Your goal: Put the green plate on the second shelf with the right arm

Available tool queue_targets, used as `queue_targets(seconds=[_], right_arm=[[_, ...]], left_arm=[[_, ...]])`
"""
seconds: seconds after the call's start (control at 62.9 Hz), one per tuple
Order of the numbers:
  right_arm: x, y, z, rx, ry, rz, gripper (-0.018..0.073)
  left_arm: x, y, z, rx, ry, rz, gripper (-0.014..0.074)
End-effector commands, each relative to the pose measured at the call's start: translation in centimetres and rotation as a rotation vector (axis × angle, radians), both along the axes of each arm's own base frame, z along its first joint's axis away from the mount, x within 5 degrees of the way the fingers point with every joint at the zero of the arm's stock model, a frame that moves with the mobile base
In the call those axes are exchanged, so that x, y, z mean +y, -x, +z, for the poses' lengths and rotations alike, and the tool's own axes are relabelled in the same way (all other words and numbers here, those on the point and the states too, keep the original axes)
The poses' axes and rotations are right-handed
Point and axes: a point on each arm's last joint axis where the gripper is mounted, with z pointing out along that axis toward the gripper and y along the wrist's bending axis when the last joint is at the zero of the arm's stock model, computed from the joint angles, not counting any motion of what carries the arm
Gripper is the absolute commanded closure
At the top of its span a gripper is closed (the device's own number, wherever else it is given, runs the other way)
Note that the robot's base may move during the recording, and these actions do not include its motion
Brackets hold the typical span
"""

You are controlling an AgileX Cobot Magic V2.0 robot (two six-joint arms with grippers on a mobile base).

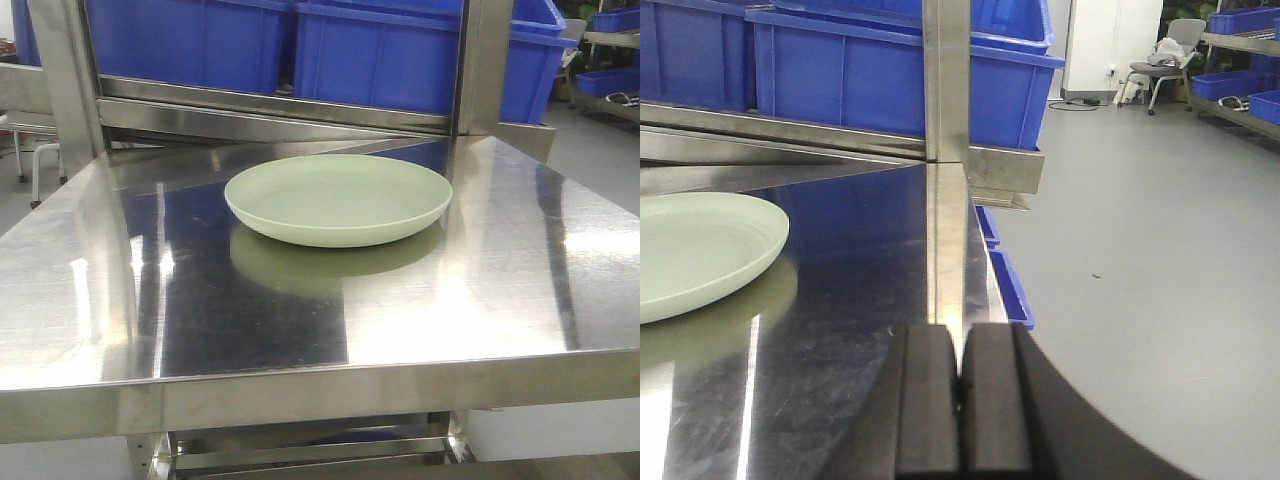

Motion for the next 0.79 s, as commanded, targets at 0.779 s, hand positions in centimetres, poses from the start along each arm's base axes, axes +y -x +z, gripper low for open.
queue_targets(seconds=[0.779], right_arm=[[-0.11,0.5,2.49,-0.237,-0.096,-0.001,0.051]], left_arm=[[-0.01,0.01,-0.58,-0.053,0.015,-0.005,0.0466]])
